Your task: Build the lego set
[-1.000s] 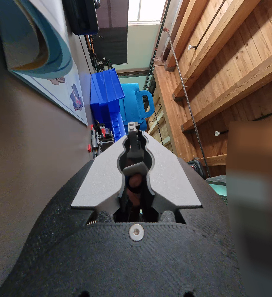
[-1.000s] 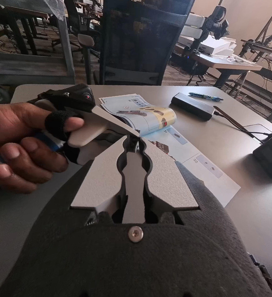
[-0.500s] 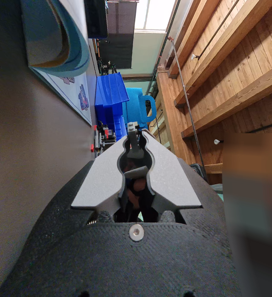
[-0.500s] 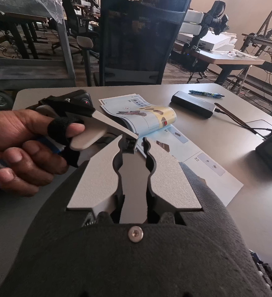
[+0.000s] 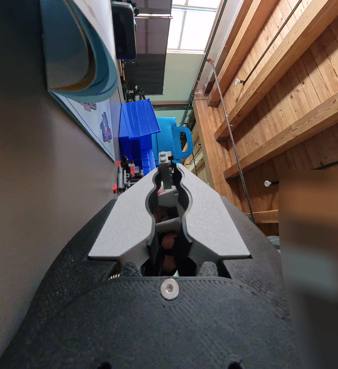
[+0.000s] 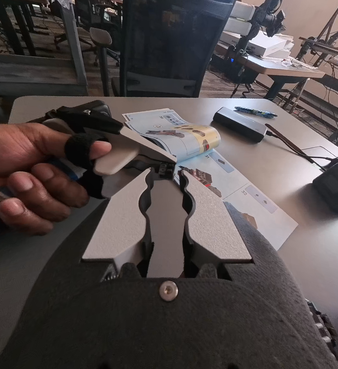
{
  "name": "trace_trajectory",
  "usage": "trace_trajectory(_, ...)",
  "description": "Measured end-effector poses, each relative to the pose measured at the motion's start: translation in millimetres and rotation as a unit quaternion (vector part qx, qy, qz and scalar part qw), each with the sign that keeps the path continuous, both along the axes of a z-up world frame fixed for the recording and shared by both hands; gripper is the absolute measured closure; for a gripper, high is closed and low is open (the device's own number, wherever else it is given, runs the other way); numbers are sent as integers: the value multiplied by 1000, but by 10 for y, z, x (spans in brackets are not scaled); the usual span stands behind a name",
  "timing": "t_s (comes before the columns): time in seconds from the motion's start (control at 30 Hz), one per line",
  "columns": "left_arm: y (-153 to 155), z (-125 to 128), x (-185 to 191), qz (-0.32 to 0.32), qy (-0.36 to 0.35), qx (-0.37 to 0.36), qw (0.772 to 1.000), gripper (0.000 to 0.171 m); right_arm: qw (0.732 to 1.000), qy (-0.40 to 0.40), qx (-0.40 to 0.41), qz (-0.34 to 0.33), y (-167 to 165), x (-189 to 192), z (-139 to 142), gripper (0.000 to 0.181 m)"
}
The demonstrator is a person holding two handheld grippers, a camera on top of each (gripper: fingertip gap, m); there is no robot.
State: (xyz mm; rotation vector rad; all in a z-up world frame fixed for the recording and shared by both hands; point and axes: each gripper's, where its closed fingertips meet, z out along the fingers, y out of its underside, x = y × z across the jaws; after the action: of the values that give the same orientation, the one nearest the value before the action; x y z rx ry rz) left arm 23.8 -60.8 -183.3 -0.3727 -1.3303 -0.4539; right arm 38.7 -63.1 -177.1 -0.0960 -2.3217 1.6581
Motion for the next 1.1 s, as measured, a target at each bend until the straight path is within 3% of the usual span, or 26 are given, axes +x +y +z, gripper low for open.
trace_trajectory(0.43,93,30,12,-16,10,0,1000,157,1000,15,13,-8,-2,-23,-42,165)
trace_trajectory(1.1,-10,46,24,-5,14,8,1000,156,1000,3,-2,0,11,-7,-1,165)
